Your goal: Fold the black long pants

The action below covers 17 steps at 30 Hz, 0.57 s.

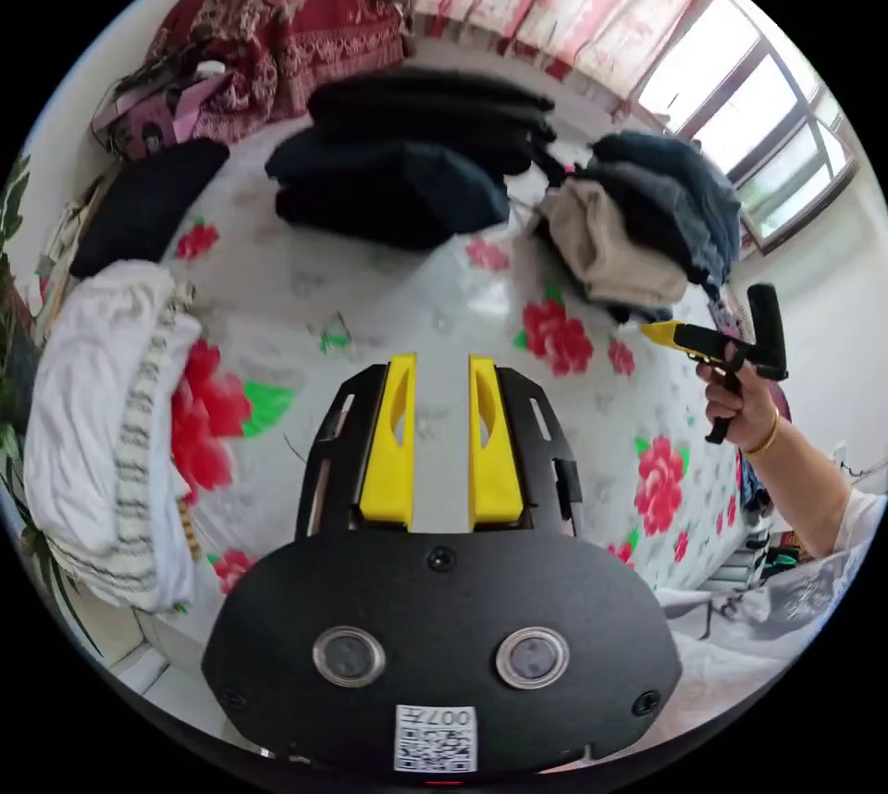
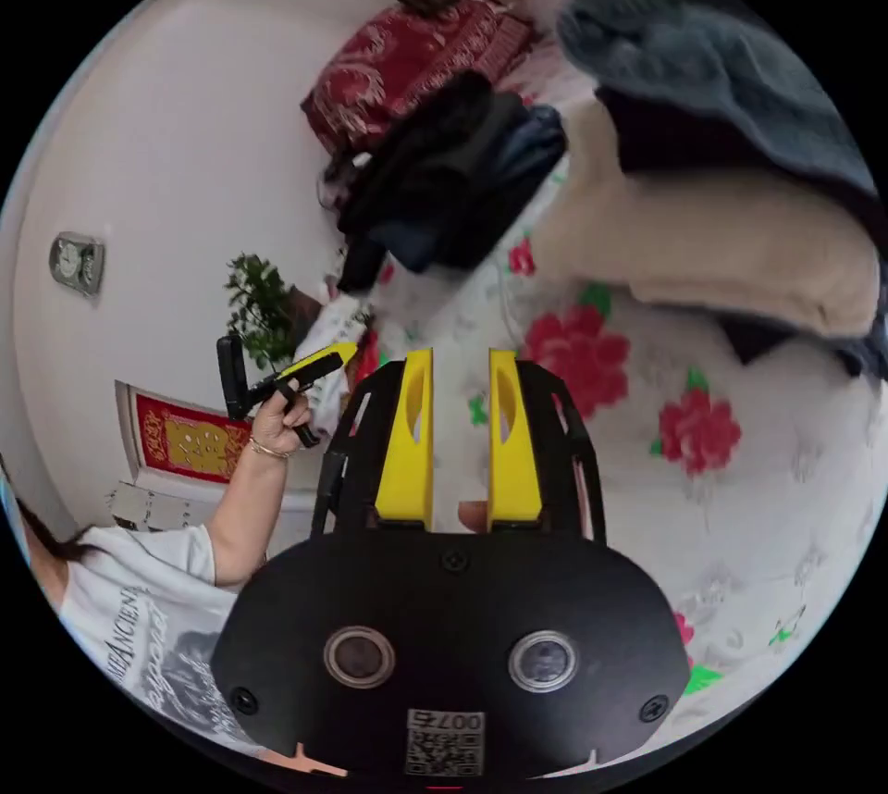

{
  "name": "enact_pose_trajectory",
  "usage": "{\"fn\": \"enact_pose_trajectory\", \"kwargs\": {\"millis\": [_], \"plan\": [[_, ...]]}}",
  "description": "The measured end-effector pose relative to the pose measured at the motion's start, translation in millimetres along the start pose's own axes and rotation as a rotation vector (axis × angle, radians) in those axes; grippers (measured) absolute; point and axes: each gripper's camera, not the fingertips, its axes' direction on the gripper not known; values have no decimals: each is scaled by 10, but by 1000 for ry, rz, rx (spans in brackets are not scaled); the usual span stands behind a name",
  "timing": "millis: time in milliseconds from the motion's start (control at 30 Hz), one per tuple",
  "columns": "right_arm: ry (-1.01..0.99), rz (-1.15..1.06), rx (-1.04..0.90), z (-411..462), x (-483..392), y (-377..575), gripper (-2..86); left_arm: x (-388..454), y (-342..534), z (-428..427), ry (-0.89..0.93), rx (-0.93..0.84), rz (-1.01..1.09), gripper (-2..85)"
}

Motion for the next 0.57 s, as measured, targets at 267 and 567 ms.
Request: {"fn": "enact_pose_trajectory", "kwargs": {"millis": [267, 567], "plan": [[461, 93, -435, -135, 199, 2679, 63, 1587, 2285, 812, -68, -365, 228, 19], [677, 68, -213, -42, -283, 3376, 38, 3303, 2073, 1318, -78, -350, 546, -3]]}}
